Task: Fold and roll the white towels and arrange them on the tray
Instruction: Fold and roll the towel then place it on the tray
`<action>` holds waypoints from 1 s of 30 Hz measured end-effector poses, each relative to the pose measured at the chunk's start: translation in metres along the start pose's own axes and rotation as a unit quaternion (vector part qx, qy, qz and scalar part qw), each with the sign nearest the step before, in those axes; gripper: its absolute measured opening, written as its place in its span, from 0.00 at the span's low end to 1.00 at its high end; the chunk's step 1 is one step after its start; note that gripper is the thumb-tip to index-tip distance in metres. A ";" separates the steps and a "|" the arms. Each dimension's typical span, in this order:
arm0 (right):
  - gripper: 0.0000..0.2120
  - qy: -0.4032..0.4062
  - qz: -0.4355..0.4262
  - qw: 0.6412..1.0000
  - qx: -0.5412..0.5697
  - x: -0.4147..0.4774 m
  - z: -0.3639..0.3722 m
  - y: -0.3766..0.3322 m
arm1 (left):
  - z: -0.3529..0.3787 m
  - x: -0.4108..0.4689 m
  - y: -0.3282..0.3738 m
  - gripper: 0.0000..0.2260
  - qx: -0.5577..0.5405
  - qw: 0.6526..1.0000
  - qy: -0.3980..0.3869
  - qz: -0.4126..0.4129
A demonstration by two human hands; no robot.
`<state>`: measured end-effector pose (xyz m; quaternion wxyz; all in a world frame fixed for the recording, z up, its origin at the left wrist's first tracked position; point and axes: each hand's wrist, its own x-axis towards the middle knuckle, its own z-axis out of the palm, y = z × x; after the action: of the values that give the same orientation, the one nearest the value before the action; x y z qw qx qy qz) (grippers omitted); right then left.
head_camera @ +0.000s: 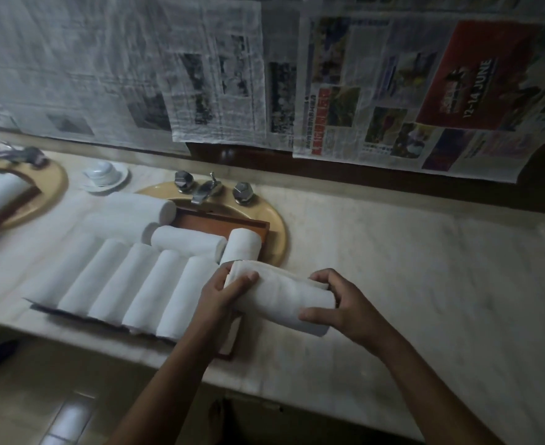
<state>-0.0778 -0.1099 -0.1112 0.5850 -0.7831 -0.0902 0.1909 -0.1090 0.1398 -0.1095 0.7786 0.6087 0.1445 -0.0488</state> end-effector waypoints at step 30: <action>0.31 -0.077 -0.021 0.891 -0.447 0.308 0.147 -0.091 | -0.223 0.207 0.069 0.24 0.535 0.795 0.070 0.276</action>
<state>0.1505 0.1590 -0.1195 0.1684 -0.9427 -0.2267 0.1776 0.0685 0.3929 -0.1521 0.2967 0.9442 -0.0250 0.1411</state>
